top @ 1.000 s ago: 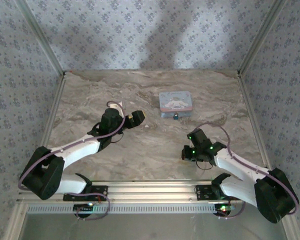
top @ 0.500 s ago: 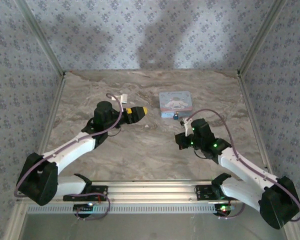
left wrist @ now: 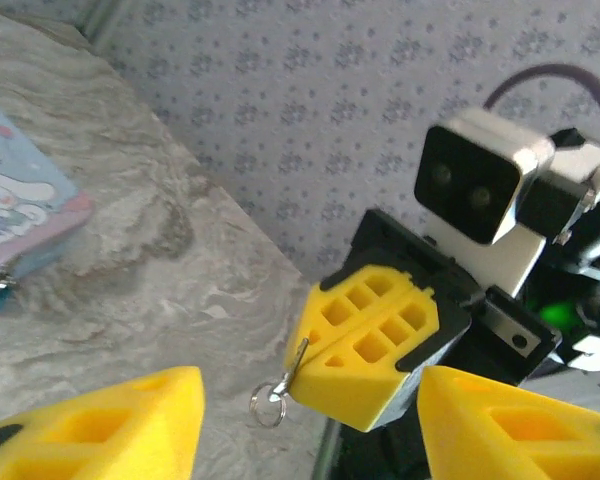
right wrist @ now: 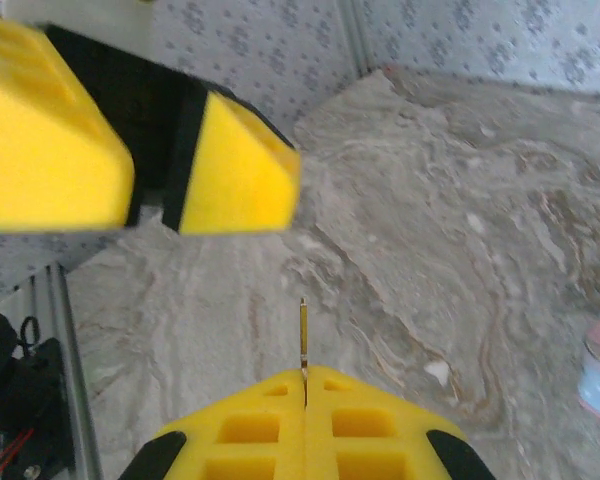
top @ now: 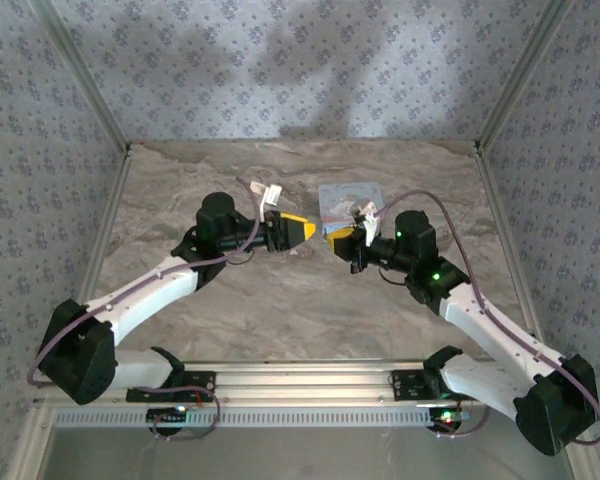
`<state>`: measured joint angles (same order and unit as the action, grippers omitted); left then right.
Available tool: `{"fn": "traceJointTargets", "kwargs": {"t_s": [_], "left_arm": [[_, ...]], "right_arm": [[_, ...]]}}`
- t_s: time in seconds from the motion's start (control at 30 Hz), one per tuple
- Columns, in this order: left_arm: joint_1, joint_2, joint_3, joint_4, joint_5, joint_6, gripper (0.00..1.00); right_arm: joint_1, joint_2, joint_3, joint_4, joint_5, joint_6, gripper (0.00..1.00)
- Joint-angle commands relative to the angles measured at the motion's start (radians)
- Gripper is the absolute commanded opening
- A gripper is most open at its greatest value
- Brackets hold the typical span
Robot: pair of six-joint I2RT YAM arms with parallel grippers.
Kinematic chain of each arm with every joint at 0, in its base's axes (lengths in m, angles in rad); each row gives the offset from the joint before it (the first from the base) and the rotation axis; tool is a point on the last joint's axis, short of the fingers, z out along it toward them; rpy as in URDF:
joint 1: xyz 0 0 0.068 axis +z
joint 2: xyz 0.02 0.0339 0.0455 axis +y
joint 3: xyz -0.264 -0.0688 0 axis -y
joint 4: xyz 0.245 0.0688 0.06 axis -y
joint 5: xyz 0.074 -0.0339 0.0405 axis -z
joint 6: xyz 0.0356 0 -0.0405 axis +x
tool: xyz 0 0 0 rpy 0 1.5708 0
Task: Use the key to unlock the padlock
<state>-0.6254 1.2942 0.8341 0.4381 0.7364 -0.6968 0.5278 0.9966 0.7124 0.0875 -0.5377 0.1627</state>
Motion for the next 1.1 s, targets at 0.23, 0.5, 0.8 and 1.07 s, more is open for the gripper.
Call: {"fn": "traceJointTargets", "kwargs": {"t_s": [0.23, 0.5, 0.8, 1.07], "left_arm": [[-0.023, 0.035, 0.049, -0.007, 0.053, 0.057, 0.48], [-0.027, 0.035, 0.048, -0.001, 0.039, 0.053, 0.40], [-0.027, 0.033, 0.045, 0.002, 0.025, 0.053, 0.23], [-0.030, 0.023, 0.041, 0.039, -0.022, 0.019, 0.00]], "right_arm": [[0.029, 0.068, 0.097, 0.012, -0.102, -0.016, 0.00], [0.044, 0.082, 0.097, 0.012, -0.098, -0.014, 0.00], [0.047, 0.081, 0.088, 0.020, -0.097, -0.001, 0.00], [0.013, 0.065, 0.055, 0.083, -0.115, 0.095, 0.08]]}}
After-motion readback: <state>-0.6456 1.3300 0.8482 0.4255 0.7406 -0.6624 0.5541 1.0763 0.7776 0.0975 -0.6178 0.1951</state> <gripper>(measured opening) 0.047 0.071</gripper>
